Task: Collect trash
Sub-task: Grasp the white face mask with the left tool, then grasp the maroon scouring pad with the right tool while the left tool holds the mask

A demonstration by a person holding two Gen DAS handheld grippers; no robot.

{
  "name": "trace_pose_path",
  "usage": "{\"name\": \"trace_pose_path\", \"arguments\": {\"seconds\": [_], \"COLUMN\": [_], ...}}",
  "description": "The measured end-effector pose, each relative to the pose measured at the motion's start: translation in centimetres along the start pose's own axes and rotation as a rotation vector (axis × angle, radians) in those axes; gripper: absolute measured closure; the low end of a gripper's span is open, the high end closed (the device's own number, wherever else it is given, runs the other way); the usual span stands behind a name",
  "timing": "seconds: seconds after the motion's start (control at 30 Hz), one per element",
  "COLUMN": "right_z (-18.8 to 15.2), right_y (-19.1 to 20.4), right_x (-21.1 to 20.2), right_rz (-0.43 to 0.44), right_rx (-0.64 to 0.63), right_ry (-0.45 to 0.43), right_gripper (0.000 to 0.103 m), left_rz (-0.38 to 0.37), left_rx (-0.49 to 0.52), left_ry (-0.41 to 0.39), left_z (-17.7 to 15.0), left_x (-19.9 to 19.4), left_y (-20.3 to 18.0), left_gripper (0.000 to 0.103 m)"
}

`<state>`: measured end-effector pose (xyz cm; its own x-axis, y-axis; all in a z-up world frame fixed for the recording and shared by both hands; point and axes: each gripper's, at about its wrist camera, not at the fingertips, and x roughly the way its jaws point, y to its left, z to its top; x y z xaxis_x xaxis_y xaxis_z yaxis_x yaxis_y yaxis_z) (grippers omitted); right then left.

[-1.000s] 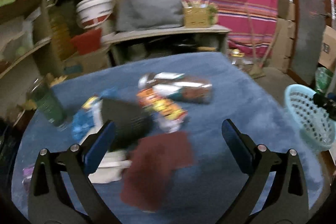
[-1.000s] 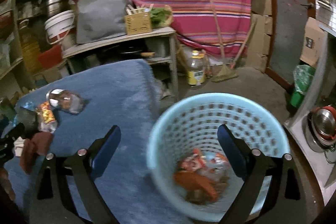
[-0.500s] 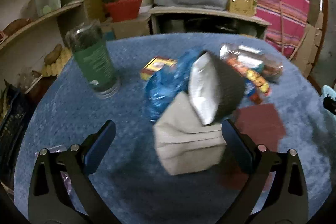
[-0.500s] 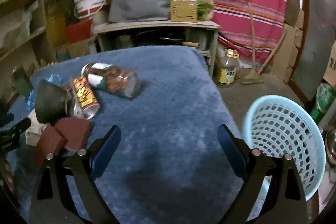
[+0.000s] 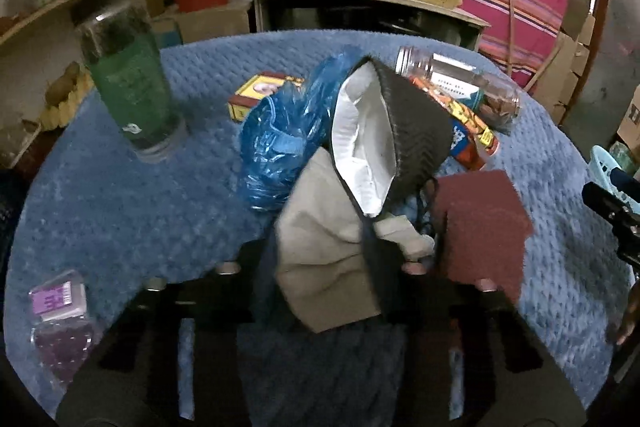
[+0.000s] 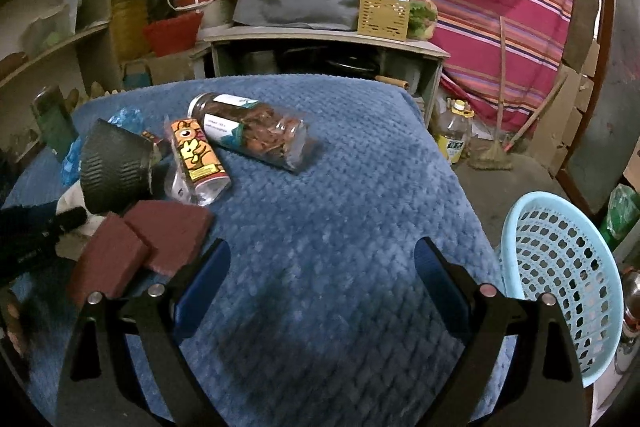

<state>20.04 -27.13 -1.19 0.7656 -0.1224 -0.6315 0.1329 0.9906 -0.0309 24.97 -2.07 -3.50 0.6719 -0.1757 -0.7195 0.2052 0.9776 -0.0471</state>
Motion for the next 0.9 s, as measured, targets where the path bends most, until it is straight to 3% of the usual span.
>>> {"name": "trace_pose_path", "arguments": {"seconds": [0.13,0.27,0.4,0.57,0.73,0.9], "right_z": [0.0,-0.2,-0.6,-1.6,-2.1,-2.3], "right_y": [0.5,1.7,3.6,7.1,10.2,12.5], "right_x": [-0.8,-1.5,-2.2,-2.4,-2.3,-1.8], "right_rz": [0.004,0.025,0.052,0.079,0.134,0.12], "right_rx": [-0.014,-0.036,-0.062,-0.132,-0.143,-0.137], "right_ry": [-0.013,-0.019,-0.03,-0.02,0.009,0.034], "right_gripper": [0.012,0.012,0.012,0.012,0.012,0.012], "left_rz": [-0.03,0.01,0.064,0.126,0.136,0.127], "left_rx": [-0.011,0.01,0.033,0.057,0.019,-0.01], "left_ry": [-0.027,-0.068,-0.138,-0.164,-0.17,-0.163], "left_z": [-0.1,-0.6,-0.8,-1.3,-1.5,-1.8], "left_x": [-1.7,-3.6,-6.3,-7.7,-8.3,-8.1], "left_y": [0.6,0.7,1.1,2.1,4.8,6.5], "left_gripper": [0.091,0.096,0.096,0.096,0.096,0.096]}}
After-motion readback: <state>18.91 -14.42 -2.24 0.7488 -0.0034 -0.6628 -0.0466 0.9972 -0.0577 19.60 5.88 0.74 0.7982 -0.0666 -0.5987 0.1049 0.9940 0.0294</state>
